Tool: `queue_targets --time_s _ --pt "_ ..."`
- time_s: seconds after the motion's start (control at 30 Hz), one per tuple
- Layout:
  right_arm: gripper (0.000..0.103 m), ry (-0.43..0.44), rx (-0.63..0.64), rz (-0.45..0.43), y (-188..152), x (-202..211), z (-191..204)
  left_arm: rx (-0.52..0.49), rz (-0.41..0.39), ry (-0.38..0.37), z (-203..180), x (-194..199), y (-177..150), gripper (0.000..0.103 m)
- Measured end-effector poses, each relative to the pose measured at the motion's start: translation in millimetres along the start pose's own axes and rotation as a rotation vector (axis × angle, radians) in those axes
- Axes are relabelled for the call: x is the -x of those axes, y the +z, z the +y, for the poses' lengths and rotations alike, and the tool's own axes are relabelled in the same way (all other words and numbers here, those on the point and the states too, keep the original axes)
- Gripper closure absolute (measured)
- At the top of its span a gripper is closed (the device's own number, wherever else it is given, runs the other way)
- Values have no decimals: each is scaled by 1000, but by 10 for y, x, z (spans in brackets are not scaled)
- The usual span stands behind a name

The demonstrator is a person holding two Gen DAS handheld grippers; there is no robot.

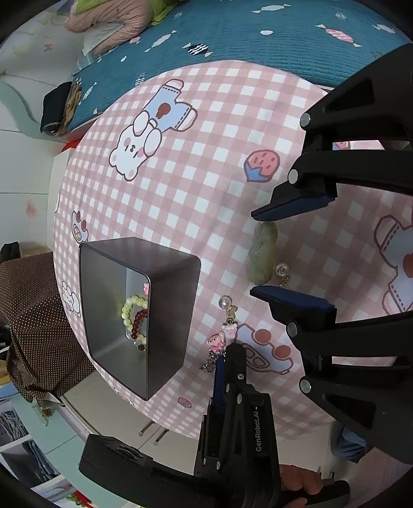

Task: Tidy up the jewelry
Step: 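Grasp the jade pendant with the right tool while the left grasps a pink charm, then carry both items over the grey tray and open both tools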

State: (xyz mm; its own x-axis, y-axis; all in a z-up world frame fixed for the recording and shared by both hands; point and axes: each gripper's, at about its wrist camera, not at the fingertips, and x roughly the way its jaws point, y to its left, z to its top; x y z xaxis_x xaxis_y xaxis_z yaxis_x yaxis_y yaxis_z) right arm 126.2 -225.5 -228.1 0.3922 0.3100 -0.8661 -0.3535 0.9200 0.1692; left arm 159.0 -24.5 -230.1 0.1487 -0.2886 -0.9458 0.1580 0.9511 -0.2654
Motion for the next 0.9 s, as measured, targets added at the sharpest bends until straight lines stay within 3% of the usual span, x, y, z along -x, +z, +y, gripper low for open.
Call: queue_targets --time_s 0.07,0.13,0.43,0.9 --pt "63 0 -2 1 0 -1 -8 -13 -9 2 -24 -7 9 84" --pt "63 0 -4 -4 5 11 -14 -19 -3 -20 -51 -24 32 93" --pt "63 -12 -11 -38 86 112 -51 -42 -58 -54 -112 156 54 93" --pt "63 -21 23 -155 415 436 23 -51 -238 -89 -110 826 223 93"
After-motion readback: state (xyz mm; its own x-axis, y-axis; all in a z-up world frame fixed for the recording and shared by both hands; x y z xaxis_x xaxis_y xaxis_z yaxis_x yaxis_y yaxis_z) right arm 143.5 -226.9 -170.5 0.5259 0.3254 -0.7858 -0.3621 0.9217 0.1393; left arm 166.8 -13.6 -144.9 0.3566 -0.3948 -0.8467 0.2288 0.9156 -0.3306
